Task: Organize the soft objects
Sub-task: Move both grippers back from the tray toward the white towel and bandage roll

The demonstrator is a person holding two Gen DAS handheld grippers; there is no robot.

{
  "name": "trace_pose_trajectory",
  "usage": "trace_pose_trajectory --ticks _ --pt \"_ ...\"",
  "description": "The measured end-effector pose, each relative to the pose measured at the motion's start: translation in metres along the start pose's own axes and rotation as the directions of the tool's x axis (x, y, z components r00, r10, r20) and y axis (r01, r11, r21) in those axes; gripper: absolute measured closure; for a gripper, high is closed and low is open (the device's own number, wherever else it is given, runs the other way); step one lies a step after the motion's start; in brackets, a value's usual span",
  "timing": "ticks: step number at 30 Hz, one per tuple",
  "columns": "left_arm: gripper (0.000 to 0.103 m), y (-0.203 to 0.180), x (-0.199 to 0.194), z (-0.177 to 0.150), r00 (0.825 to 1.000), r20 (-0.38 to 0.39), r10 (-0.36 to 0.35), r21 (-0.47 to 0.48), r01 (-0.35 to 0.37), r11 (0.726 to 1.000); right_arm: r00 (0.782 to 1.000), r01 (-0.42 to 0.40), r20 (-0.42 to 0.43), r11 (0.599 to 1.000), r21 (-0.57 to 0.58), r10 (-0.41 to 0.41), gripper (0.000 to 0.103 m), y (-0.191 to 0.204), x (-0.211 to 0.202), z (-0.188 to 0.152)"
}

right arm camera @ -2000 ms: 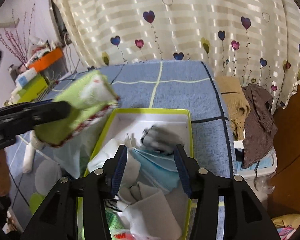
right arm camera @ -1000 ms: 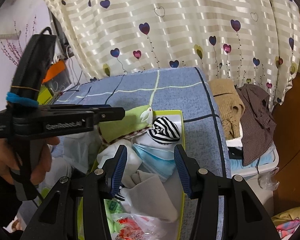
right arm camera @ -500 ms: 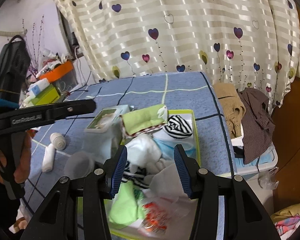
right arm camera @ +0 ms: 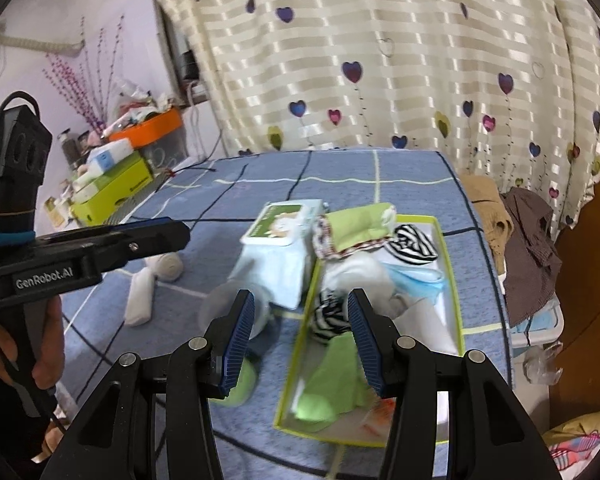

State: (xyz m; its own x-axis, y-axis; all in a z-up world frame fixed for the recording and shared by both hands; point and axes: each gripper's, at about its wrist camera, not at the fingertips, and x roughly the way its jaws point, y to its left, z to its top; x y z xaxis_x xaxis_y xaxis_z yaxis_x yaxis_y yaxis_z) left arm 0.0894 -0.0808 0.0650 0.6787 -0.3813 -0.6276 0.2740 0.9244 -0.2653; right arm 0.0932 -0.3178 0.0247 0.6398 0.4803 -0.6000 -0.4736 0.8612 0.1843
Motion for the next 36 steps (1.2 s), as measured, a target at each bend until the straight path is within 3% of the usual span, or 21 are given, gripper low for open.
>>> trace_pose_trajectory --ticks 19,31,36 --pt "0.068 0.025 -0.033 -0.033 0.999 0.023 0.028 -0.055 -0.027 0.998 0.999 -0.039 -0.031 0.996 -0.079 0.037 0.055 0.060 0.001 -0.004" --pt "0.068 0.054 -0.036 -0.048 0.998 0.015 0.053 -0.122 -0.051 0.991 0.995 -0.083 -0.067 0.991 -0.106 0.077 0.054 0.080 0.018 -0.003" --pt "0.068 0.079 -0.042 -0.060 0.996 0.019 0.087 -0.193 -0.082 0.978 0.991 -0.115 -0.082 0.986 -0.121 0.105 0.053 0.092 0.027 -0.004"
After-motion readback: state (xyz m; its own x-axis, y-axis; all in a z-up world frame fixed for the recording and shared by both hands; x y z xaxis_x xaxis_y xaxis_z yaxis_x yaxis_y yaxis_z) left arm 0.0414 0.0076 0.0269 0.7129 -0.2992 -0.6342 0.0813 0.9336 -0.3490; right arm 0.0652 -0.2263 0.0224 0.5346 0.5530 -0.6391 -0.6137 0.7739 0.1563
